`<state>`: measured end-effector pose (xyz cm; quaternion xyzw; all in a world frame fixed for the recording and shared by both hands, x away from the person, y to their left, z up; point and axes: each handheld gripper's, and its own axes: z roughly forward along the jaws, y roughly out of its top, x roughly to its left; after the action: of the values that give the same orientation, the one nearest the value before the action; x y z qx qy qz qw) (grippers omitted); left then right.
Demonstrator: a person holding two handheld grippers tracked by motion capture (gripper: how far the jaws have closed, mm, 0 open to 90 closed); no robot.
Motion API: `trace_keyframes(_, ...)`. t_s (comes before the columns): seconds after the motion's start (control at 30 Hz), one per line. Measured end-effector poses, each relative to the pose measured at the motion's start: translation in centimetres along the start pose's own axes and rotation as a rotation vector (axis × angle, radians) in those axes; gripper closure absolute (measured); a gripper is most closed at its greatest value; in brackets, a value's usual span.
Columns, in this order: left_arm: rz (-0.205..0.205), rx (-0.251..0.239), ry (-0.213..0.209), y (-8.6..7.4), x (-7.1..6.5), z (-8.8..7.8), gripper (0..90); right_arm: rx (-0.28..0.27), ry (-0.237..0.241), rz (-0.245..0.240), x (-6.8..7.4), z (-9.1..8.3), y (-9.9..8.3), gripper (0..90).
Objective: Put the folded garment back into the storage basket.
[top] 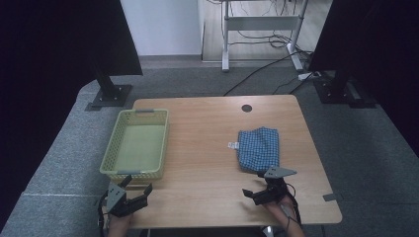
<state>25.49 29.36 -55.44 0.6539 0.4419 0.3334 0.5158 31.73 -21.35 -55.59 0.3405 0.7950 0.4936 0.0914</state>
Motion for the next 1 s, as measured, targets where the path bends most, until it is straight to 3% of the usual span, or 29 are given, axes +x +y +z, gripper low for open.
trace_keyframes(0.47,0.004,-0.007,-0.004,-0.03,-0.03,-0.07,10.4,0.031,0.042,-0.009,-0.12,0.12,0.09,0.0)
trace_keyframes(0.73,0.004,-0.01,-0.003,-0.04,-0.04,-0.1,10.5,0.08,0.062,-0.027,0.23,0.57,0.32,1.1)
trace_keyframes(0.83,0.004,-0.013,-0.004,-0.05,-0.01,-0.14,10.4,0.074,0.077,-0.015,0.35,0.46,0.41,1.1)
trace_keyframes(1.0,0.005,-0.012,-0.006,-0.05,-0.03,-0.12,10.4,0.047,0.05,-0.021,0.61,-0.29,0.91,1.4)
